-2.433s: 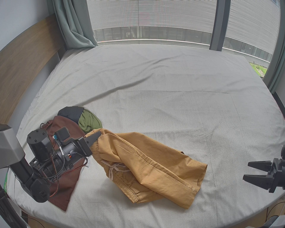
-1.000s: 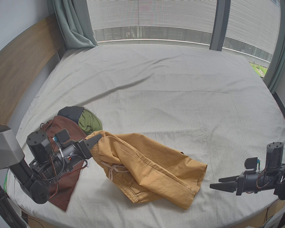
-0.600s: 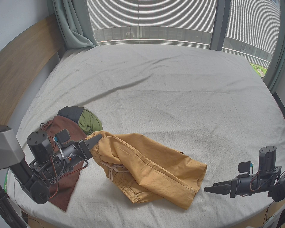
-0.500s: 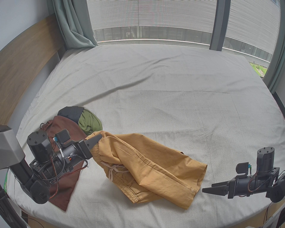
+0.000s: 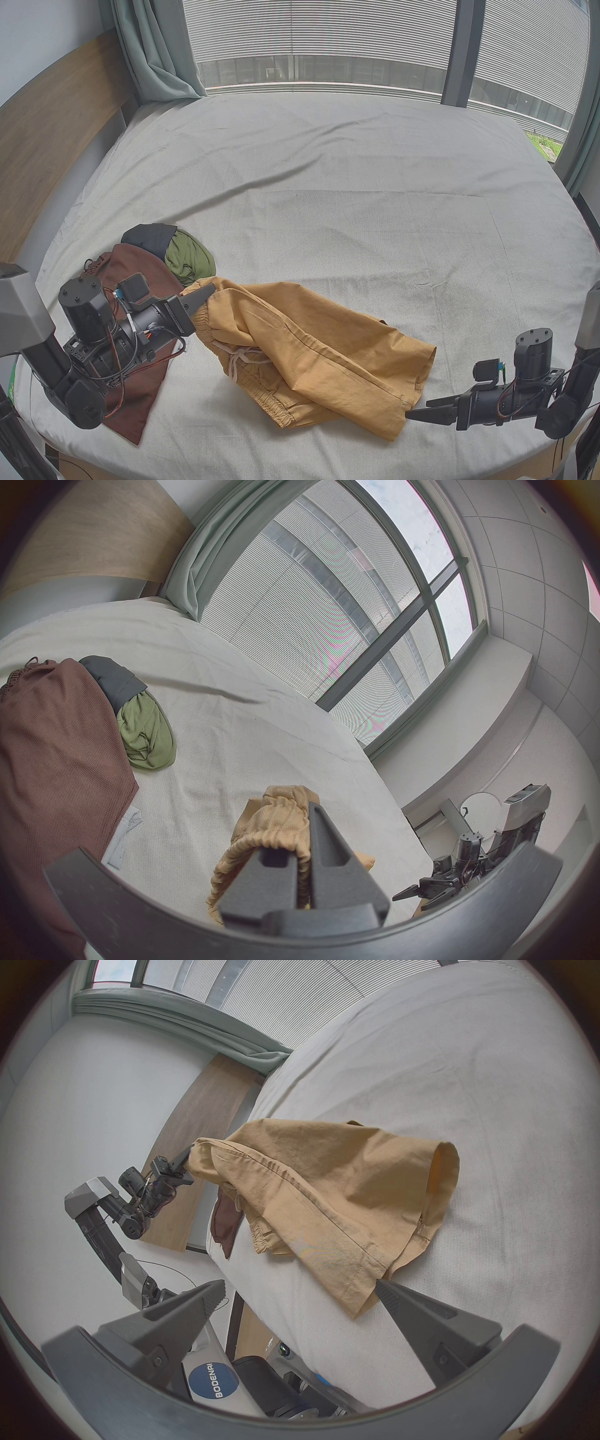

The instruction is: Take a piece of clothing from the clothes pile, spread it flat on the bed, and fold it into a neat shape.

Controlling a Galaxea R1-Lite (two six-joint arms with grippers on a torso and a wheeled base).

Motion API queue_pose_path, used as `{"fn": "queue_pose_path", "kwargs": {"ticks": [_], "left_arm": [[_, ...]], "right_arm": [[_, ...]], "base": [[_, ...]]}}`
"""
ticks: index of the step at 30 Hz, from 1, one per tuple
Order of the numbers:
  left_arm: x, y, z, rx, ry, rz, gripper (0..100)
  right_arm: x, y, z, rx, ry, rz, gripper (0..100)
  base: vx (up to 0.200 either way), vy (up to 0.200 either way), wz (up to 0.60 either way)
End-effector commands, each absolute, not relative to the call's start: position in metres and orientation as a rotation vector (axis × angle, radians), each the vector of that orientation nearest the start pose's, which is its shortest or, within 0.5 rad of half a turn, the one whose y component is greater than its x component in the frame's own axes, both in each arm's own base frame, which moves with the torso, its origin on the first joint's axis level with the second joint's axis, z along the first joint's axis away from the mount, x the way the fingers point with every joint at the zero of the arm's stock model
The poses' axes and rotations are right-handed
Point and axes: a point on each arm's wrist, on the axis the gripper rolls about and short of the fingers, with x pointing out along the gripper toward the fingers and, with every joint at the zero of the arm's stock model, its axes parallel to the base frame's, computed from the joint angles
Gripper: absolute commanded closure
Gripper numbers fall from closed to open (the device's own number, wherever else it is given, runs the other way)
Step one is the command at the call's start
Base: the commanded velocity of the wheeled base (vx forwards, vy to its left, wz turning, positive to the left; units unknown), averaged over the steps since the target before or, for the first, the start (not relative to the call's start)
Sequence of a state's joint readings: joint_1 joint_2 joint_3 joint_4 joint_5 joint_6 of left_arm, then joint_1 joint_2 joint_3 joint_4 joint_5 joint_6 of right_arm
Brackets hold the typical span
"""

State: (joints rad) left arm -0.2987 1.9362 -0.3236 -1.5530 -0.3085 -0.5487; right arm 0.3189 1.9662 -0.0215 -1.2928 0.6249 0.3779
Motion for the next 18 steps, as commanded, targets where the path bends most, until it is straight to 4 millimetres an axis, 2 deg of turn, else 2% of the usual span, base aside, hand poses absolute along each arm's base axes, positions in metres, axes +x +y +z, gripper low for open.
{"fn": "queue_pose_path", "kwargs": {"ticks": [1,8,15,18], "left_arm": [[0.263,-0.088,0.096,-0.532,0.227,-0.573,100],[0.263,-0.088,0.096,-0.532,0.225,-0.574,100],[0.263,-0.088,0.096,-0.532,0.224,-0.574,100],[0.263,-0.087,0.096,-0.532,0.224,-0.573,100]], "right_arm": [[0.185,0.076,0.004,0.463,0.944,0.742,0],[0.186,0.079,0.002,0.458,0.939,0.754,0],[0.195,0.081,-0.022,0.461,0.944,0.745,0],[0.195,0.082,-0.025,0.459,0.953,0.747,0]], "base": [[0.000,0.000,0.00],[0.000,0.000,0.00],[0.000,0.000,0.00],[0.000,0.000,0.00]]}}
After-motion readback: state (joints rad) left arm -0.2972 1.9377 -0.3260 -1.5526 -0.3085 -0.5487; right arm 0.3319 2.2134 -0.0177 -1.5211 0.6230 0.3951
